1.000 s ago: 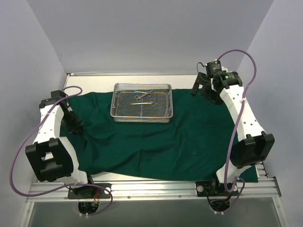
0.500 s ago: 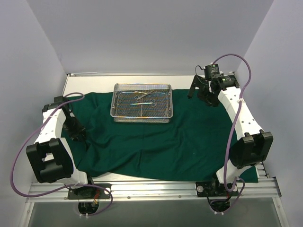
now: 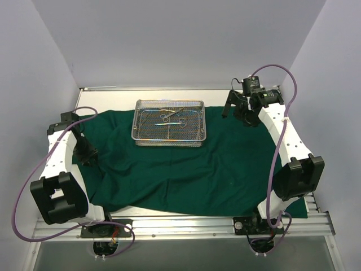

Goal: Open and lay out the surgical kit
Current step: Smooth out the surgical kit at the center of the board.

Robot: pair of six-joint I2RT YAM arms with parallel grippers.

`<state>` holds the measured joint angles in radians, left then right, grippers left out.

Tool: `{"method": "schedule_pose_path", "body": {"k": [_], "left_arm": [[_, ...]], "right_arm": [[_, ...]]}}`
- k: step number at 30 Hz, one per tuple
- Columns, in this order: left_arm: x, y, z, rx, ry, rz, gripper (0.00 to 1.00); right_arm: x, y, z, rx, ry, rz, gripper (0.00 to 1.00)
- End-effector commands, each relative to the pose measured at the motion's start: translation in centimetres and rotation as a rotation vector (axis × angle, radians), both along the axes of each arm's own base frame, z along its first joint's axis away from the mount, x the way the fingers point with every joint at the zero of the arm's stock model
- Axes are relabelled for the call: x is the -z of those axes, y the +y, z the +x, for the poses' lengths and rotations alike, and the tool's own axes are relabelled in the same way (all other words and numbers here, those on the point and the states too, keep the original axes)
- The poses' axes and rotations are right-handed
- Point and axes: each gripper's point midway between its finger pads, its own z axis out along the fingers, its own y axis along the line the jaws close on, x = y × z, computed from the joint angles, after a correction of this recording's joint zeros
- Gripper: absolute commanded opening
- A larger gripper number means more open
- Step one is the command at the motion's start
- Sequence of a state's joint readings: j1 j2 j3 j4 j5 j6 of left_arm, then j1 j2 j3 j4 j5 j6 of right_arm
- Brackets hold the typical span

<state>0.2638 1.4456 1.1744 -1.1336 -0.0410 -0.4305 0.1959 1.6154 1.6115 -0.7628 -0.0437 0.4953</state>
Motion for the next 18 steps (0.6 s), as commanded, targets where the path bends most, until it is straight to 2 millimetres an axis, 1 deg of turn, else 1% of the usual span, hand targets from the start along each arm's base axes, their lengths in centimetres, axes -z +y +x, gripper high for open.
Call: {"method": "schedule_pose_path", "body": {"k": [1,5,7,12,18], "left_arm": [[-2.2,1.1,1.0,-0.023,-0.073,0.059,0.32],[-2.1,1.3,0.6,-0.02,-0.056,0.073,0.31],[-1.7,1.2,0.5,-0.016,-0.049,0.068,0.31],[-1.1,0.7,1.1,-0.004,-0.056,0.032,0.32],[-1.5,0.3,1.4,0.004,-0.098,0.019,0.33]], "right_arm": [[0.4,0.6,-0.1,-0.03,0.014,0.0,1.0],[0.8,0.9,-0.1,-0.039,0.022,0.001,1.0],[0.7,0.9,-0.3,-0.044,0.022,0.001,1.0],[1.1,1.0,-0.4,-0.048,0.033,0.002,1.0],[1.3,1.2,-0.5,-0.05,0.037,0.007,1.0]]}}
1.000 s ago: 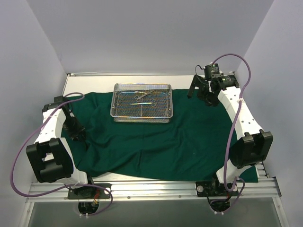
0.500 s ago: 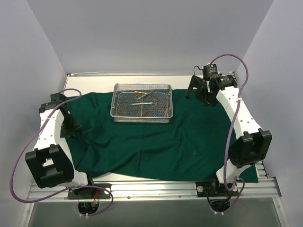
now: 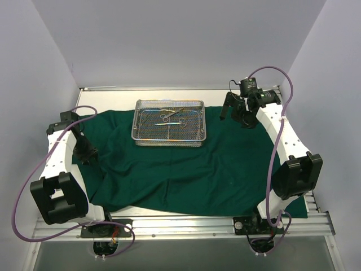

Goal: Open and lay out the surgical kit
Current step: Smooth out the surgical kit at the center of the board.

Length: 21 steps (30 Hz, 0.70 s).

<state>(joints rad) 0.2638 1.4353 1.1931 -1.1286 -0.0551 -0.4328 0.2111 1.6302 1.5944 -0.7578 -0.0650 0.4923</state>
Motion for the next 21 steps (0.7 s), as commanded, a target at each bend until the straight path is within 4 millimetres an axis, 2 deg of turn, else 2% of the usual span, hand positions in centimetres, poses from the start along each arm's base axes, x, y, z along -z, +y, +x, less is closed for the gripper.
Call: {"method": "schedule_pose_path", "body": {"k": [1,11,21], "left_arm": [[-0.7,-0.3,1.1,0.013,-0.076,-0.016,0.33],[0.6,-1.4,1.4,0.044,-0.045,-0.041,0.31],[1.0,-1.4,0.9,0.048,-0.031,-0.037,0.23]], "right_arm": [[0.3,0.2,-0.3,-0.023,0.011,-0.006,1.0],[0.7,0.5,-0.3,-0.023,0.018,0.006,1.0],[0.9,0.4,-0.5,-0.019,0.025,0.003,1.0]]}}
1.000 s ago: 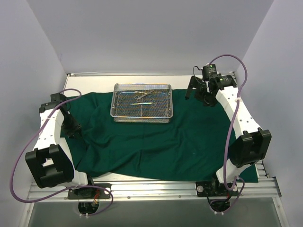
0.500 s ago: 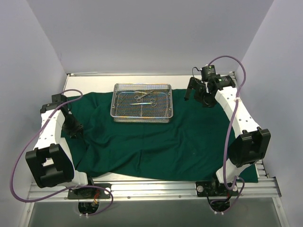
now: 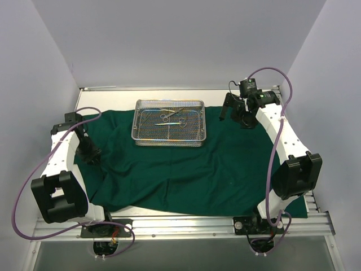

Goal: Open and lay out the surgical kit
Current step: Smooth out the surgical kit at the center of the board.

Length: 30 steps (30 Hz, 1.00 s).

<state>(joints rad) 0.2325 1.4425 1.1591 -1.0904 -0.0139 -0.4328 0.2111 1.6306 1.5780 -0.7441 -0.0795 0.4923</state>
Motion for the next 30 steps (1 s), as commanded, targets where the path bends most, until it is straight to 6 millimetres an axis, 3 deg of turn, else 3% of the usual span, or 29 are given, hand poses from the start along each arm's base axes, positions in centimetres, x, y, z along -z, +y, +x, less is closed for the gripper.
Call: {"method": "schedule_pose_path", "body": {"k": [1,30], "left_arm": [[-0.1,0.0,0.4,0.01,-0.024,0.001,0.23],[-0.1,-0.9,-1.3,0.037,-0.001,-0.032,0.25]], "right_arm": [[0.5,0.2,-0.5,-0.013,0.022,-0.006,1.0],[1.1,0.3,-0.7,-0.015,0.04,-0.003,1.0]]}}
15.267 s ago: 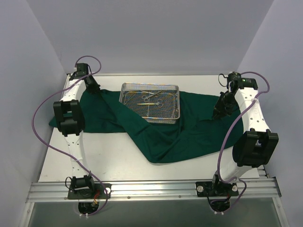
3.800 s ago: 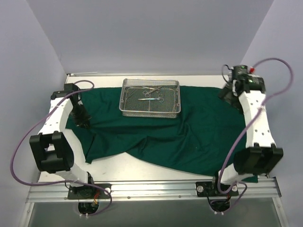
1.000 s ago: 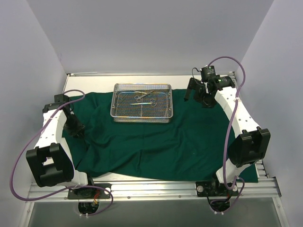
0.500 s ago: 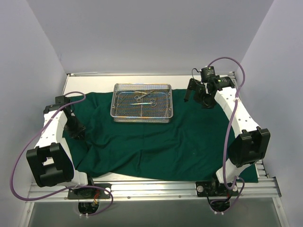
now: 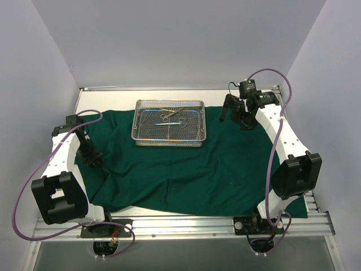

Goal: Open and lay out the surgical kit
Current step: Smooth out the surgical kit at the center of the board.

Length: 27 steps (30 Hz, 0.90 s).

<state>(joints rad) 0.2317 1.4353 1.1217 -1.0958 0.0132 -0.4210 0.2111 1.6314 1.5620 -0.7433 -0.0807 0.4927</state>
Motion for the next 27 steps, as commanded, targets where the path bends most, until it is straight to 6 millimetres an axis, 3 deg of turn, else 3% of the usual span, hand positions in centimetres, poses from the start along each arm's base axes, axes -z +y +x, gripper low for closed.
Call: {"method": "schedule_pose_path", "body": {"k": [1,7,11,13,19,23,27], "left_arm": [[-0.8,-0.2,-0.3,0.019,-0.03,0.0,0.25],[-0.8,-0.3,-0.3,0.023,-0.03,-0.007,0.21],[-0.9,-0.3,-0.3,0.022,-0.033,-0.005,0.12],[-0.9,-0.3,-0.4,0.02,-0.028,-0.005,0.03],[-2.7,-0.1,-0.8,-0.018,-0.06,0.015,0.02],[-4.4,1.1,-2.6,-0.094,-0.04,0.092,0.02],[-5.9,3.0,-4.9,-0.212,-0.037,0.195,0.02]], "right_arm": [[0.5,0.3,-0.4,-0.016,0.024,-0.002,1.0],[0.7,0.4,-0.5,-0.014,0.031,0.003,1.0],[0.8,0.4,-0.6,-0.015,0.038,0.0,1.0],[0.9,0.4,-0.6,-0.017,0.04,0.001,1.0],[0.6,0.9,-0.5,-0.037,0.034,-0.004,1.0],[0.7,2.2,-0.2,-0.077,0.035,-0.006,1.0],[-0.4,5.2,0.5,-0.16,-0.003,-0.021,1.0]]}}
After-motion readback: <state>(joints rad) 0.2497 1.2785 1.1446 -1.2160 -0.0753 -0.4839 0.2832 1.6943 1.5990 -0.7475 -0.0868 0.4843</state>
